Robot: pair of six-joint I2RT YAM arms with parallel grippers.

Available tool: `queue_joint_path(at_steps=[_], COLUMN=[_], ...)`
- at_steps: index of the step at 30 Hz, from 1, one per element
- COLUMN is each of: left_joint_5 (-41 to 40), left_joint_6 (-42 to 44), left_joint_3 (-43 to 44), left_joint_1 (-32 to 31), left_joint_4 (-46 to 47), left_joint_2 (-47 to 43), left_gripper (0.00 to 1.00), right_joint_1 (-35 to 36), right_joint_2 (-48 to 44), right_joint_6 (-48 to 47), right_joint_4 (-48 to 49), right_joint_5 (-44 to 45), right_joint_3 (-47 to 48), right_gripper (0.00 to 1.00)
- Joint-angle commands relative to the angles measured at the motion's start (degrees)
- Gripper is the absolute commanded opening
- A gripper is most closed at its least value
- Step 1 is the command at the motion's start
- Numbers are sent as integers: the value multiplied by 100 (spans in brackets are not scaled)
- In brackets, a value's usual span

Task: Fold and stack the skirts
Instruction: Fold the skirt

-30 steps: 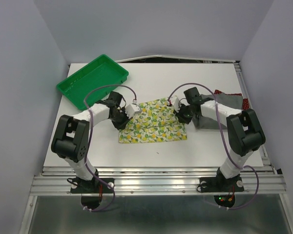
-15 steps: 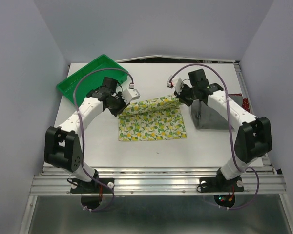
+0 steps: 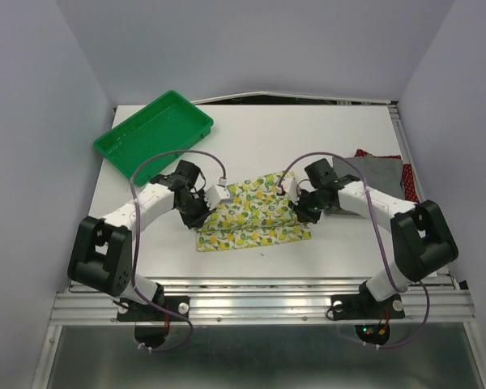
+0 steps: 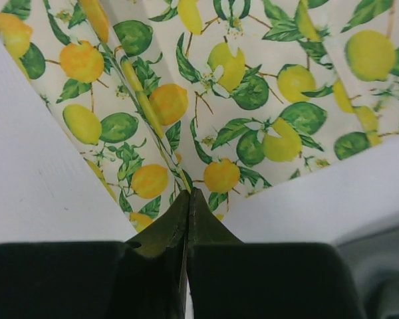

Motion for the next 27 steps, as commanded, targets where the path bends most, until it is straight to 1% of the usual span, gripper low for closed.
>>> queue_joint_path(at_steps=[1,3,7,11,14,15,20,24,27], left_joint_5=[-77,-113,-297,-464,-570,-640,-860,-965,-878], left_joint_6=[67,50,-73,-397,-574,-609,-724,-785,-733], left_joint_3=[-634,-846,-1005,-882,-680,-593,-294,-83,-30], left_joint_1=[-49,-58,-58,-58,-49,-49,-49,3,21], left_joint_4=[86,254,526,816,948,974,1089,1028,835], left_joint_2=[257,424,504,679,854,899,1022,1049,848], left_gripper=[0,0,0,0,0,0,0,0,0], right_joint_1=[-49,-49,-49,-49,-49,-49,-49,-49,-49], right_joint_2=[365,594,735,1059,1490,1665,2079,2150,1871], right_joint_6=[3,64,144,144,161,179,197,39,-6], right_joint_4=[640,851,948,1123,1273,1282,1291,1283,1239], right_joint_5=[346,373,426,670,812,821,873,926,935], right_joint_3=[-198,-234,-85,152,512,774,1541,1779,1709], right_gripper=[1,1,1,1,1,1,1,1,1])
